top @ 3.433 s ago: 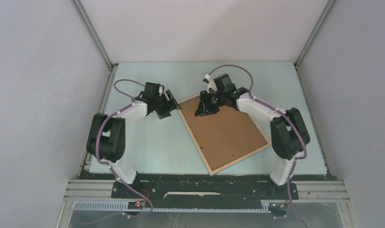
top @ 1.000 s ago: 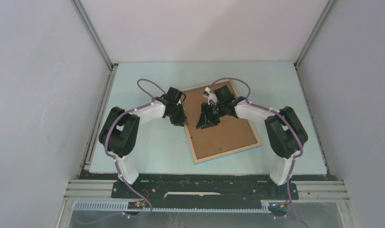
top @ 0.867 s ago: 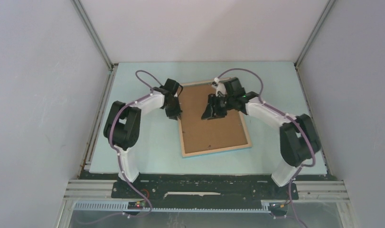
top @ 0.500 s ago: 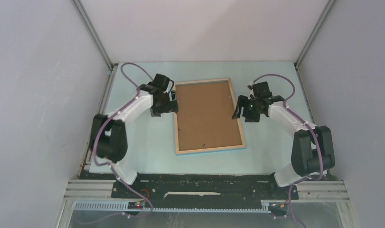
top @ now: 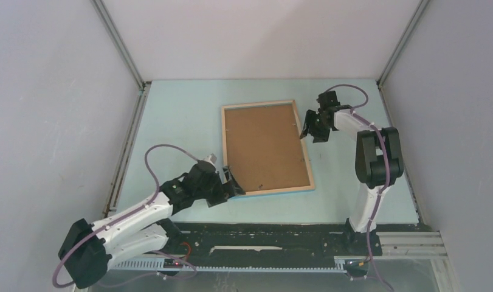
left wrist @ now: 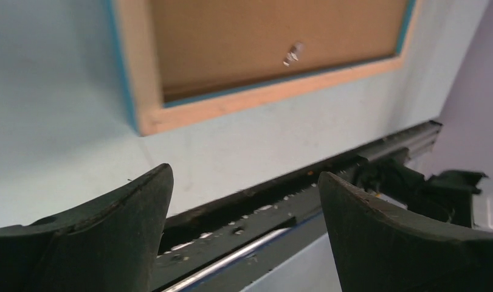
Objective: Put the photo into the frame
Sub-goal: Adjust the photo frame at the center of the board.
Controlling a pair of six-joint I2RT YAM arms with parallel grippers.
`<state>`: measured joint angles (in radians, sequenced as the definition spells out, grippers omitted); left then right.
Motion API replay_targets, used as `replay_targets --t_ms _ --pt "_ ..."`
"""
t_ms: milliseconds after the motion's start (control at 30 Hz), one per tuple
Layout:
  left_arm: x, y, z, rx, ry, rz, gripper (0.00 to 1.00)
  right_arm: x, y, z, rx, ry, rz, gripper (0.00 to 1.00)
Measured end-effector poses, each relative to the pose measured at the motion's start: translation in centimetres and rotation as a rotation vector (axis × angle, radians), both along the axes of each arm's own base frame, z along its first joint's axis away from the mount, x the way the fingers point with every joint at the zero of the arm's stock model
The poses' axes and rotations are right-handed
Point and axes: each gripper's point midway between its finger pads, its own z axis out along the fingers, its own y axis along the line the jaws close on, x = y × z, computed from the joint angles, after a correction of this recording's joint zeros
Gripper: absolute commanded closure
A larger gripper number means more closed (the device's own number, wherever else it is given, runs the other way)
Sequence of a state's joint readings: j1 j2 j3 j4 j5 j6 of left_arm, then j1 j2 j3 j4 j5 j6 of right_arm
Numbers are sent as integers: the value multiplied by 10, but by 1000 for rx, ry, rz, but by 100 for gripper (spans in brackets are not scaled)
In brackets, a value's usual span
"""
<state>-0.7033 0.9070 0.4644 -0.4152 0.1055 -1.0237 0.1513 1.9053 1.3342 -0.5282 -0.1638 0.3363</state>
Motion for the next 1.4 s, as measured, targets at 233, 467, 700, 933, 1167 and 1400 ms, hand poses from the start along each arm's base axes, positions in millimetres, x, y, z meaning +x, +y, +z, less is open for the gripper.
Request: replay_targets --t_ms 233,467,700,933,1167,1400 --pt "-13 -54 -24 -73 120 -74 14 8 12 -12 12 40 26 44" --pt "-12 -91 -38 -159 217 -80 23 -2 17 -24 -32 81 57 72" --pt "7 -88 -38 -203 239 -19 24 -14 10 -26 45 33 36 82" --pt "61 -57 -38 -134 222 87 23 -55 -6 -27 140 38 -43 87" --pt "117 -25 -40 -44 211 139 30 -104 -3 -26 154 32 -59 82" --pt "136 -5 -48 25 219 106 50 -156 15 -25 146 52 -39 57"
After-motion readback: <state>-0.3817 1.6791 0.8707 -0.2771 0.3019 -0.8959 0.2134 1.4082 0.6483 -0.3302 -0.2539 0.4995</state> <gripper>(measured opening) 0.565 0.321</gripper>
